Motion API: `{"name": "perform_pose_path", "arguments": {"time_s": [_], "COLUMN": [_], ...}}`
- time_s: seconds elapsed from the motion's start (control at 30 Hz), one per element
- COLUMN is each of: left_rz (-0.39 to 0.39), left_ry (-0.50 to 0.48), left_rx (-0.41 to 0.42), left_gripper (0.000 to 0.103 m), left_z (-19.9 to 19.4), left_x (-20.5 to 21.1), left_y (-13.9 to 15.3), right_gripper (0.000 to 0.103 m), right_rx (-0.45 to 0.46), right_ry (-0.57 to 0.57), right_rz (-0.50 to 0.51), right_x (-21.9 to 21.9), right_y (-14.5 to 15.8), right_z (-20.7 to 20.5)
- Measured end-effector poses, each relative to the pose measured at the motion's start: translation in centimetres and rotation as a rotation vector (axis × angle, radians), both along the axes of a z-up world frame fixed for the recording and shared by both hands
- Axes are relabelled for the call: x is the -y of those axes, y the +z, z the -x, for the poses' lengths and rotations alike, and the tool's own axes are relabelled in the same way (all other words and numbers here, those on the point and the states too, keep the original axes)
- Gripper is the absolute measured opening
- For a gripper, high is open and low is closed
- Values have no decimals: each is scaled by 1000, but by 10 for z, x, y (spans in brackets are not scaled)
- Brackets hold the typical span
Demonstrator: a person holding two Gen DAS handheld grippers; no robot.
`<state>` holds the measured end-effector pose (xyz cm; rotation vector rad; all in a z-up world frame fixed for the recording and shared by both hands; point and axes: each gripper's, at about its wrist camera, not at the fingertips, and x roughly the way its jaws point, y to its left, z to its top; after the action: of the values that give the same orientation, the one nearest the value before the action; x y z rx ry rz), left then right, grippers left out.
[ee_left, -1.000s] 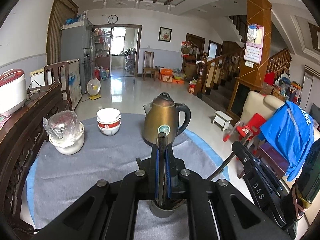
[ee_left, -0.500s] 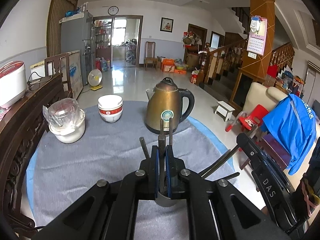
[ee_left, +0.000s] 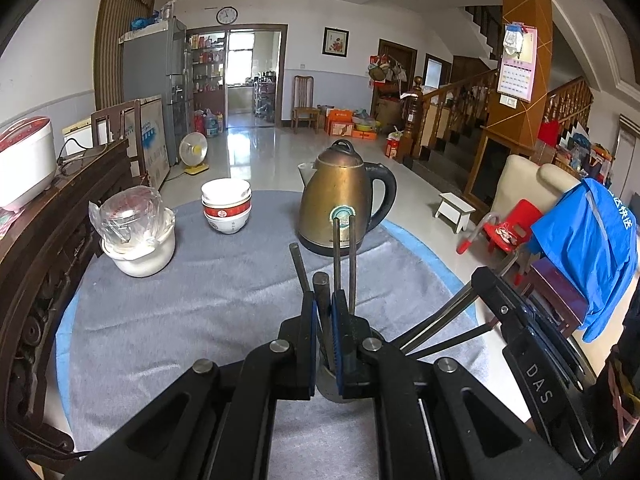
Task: Organize utensils
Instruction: 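Lower the held chopsticks into the grey cup with both tools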
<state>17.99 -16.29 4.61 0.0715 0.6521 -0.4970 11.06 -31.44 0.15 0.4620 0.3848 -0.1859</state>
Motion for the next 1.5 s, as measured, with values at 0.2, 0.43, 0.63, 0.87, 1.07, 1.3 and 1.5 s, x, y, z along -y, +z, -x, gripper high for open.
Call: {"name": "perform_pose_path", "arguments": {"time_s": [0.2,0.43,0.63,0.87,1.07,1.3,1.5], "left_rz": [8,54,100,135,129,106,69], "left_ry": [-7,-24,-18,-9,-5,-27,-59], "left_rx": [2,16,7,11,5,-14,-75], "left_gripper": [8,8,8,8,8,8,8], "left_z": [0,-1,-6,-9,-10,-11,-12], "left_x": [-1,-4,-9,-13,-10,-6,-5], "left_y": [0,1,-2,-4,-8,-14,-29], "right_gripper": [7,7,7,8,8,8,8], "right_rx": [-6,-14,-20,-23,-31,-31,-45], "right_ry": [7,6,-4,-10,-9,-6,5], "right_rz": [3,-7,-22,-37,-60,-75,-87], "right_x": [-3,-3,1,4,10,14,16], "right_y": [-2,-7,-9,-13,-17,-18,-18], "right_z": [0,3,7,11,12,15,17]}}
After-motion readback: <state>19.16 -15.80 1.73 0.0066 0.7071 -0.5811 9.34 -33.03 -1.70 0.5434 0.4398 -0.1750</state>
